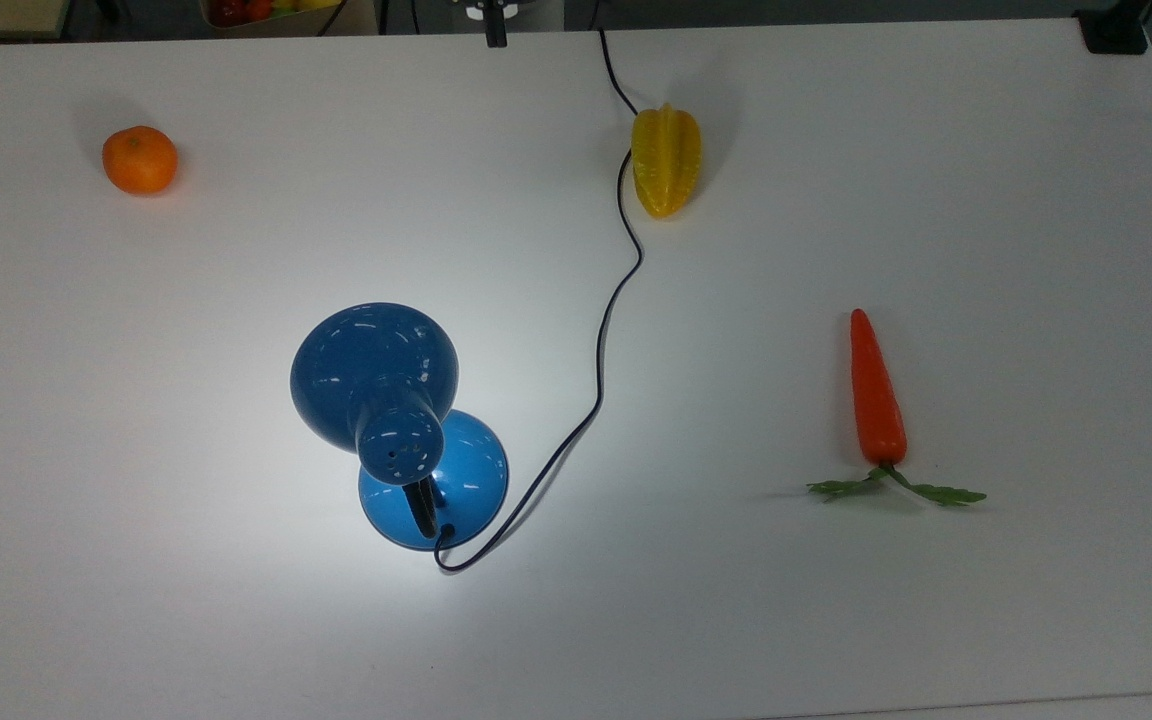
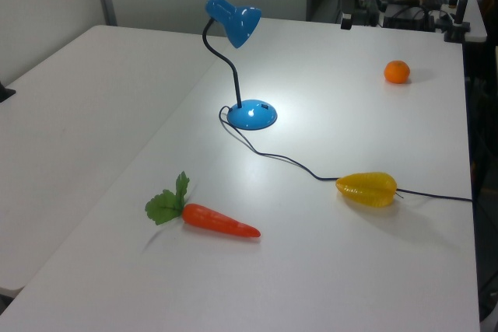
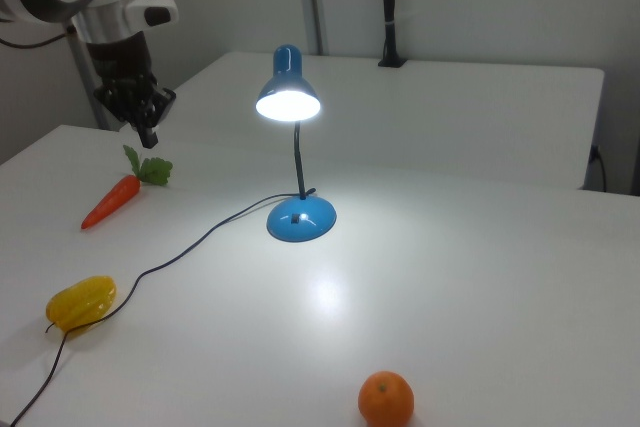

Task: Turn off lamp
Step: 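Move the gripper over the blue lamp base toward its switch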

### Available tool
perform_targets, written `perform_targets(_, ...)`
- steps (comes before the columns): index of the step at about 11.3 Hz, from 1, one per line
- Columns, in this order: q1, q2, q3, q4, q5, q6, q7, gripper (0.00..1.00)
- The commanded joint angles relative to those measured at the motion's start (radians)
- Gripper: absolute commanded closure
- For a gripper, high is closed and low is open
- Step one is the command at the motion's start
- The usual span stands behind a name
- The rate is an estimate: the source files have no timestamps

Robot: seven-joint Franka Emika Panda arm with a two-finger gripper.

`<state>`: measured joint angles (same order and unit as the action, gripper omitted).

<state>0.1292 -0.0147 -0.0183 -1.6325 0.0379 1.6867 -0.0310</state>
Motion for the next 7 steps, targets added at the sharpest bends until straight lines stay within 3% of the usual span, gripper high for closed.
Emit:
perform_targets(1,-0.04,-0.005,-0.002,-0.068,0.004,0.079,-0.162,1.0)
perform_targets(3,-0.057,0.001,-0.015,-0.128,0.004,0.146,-0.303,1.0)
perform_targets(7,-0.057,0.068,-0.052,-0.207,0.004,0.348,-0.328,1.0)
